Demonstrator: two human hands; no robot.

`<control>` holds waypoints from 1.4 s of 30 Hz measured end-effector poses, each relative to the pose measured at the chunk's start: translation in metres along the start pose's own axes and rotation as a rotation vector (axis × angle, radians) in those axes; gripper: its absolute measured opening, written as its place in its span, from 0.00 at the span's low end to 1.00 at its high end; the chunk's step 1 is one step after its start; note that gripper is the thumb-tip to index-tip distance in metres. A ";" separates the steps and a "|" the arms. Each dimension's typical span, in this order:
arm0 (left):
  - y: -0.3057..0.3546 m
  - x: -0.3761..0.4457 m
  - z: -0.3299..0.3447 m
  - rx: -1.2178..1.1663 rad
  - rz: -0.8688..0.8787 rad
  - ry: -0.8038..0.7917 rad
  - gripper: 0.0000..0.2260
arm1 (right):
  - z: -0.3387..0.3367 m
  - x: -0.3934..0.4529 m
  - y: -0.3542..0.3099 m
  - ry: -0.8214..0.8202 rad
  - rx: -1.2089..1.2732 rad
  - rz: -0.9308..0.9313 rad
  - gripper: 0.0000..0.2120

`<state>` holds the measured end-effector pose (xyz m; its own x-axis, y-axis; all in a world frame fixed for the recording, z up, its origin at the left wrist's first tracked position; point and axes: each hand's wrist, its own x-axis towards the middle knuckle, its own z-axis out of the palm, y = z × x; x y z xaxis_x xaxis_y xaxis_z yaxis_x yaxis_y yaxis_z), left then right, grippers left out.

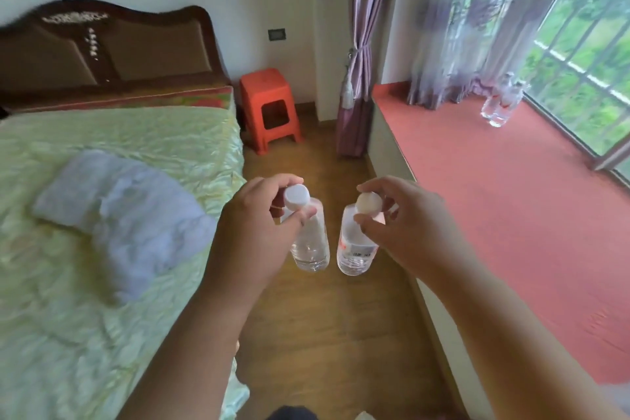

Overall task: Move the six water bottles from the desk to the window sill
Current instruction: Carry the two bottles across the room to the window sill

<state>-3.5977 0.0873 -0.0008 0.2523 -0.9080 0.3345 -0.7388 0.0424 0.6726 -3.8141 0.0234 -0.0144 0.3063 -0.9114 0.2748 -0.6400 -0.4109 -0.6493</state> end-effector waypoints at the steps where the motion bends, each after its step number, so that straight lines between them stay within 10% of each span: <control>1: -0.001 0.003 0.002 0.007 -0.014 0.006 0.16 | 0.002 0.005 0.003 -0.014 0.002 -0.008 0.16; 42: -0.183 0.354 0.052 -0.017 -0.054 -0.046 0.17 | 0.154 0.385 0.035 -0.112 -0.043 -0.025 0.17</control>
<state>-3.4054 -0.2635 -0.0400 0.2619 -0.9274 0.2671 -0.7143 -0.0002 0.6998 -3.6099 -0.3387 -0.0407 0.3975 -0.8936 0.2083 -0.6600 -0.4362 -0.6117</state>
